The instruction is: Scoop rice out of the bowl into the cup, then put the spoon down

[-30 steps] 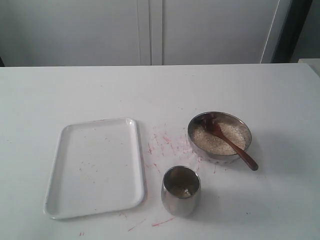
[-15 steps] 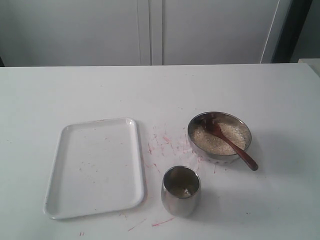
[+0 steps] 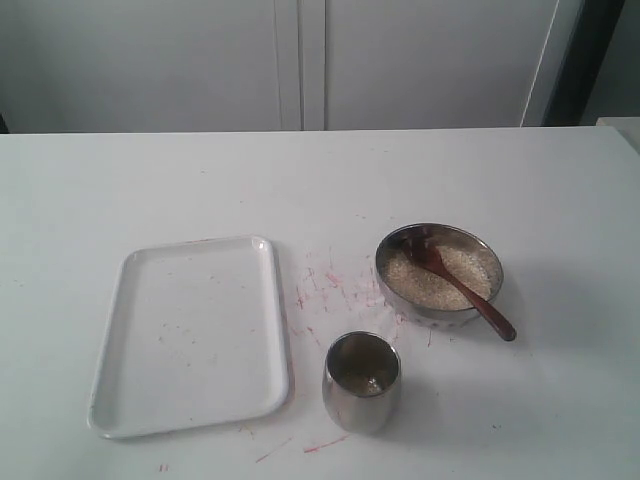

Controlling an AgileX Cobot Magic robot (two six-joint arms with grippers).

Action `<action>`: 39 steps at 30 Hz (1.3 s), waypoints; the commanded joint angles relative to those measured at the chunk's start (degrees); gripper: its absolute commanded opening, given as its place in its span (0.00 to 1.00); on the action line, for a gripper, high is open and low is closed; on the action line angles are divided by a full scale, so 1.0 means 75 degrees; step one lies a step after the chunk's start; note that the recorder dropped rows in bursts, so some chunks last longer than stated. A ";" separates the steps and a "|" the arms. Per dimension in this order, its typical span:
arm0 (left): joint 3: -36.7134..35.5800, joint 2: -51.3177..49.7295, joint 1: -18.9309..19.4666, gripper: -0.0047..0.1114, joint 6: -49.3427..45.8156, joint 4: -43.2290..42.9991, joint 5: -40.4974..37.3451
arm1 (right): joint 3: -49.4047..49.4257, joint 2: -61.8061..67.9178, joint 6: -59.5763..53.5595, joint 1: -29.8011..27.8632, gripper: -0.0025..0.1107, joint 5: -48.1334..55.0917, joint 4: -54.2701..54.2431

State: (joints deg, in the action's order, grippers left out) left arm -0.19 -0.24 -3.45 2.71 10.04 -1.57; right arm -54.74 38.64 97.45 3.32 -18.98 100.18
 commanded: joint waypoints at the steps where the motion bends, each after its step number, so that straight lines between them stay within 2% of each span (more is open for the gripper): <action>1: 0.0026 0.0032 -0.0018 0.16 0.0014 0.0071 0.0029 | 0.0012 -0.0044 0.1399 0.0011 0.02 -0.0242 -0.0032; 10: 0.0026 0.0032 -0.0018 0.16 0.0014 0.0071 0.0029 | -0.0082 -0.0020 0.2880 0.0011 0.02 0.0590 -0.0032; 14: 0.0026 0.0032 -0.0018 0.16 0.0014 0.0071 0.0029 | -0.0068 0.0148 0.2355 0.0011 0.02 0.0625 -0.0032; 19: 0.0026 0.0032 -0.0018 0.16 0.0014 0.0071 0.0029 | -0.0068 0.0292 -0.0966 0.0011 0.02 0.0625 -0.0032; 22: 0.0026 0.0032 -0.0018 0.16 0.0014 0.0071 0.0029 | -0.0068 0.0385 -0.3000 0.0017 0.02 0.0846 -0.0825; 26: 0.0026 0.0032 -0.0018 0.16 0.0014 0.0071 0.0029 | -0.0068 0.0587 -0.6257 0.0029 0.02 0.1838 -0.3551; 32: 0.0026 0.0032 -0.0018 0.16 0.0014 0.0071 0.0029 | 0.0108 0.0656 -0.8984 0.0237 0.02 0.2790 -0.7743; 35: 0.0026 0.0032 -0.0018 0.16 0.0014 0.0071 0.0029 | 0.0205 0.0582 -1.0385 0.0597 0.02 0.3611 -0.9108; 39: 0.0026 0.0032 -0.0018 0.16 0.0014 0.0071 0.0029 | 0.0222 0.0572 -1.1916 0.1177 0.02 0.5058 -1.0212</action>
State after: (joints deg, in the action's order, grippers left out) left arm -0.19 -0.24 -3.45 2.71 10.04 -1.57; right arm -53.48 43.30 16.11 9.60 11.44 29.82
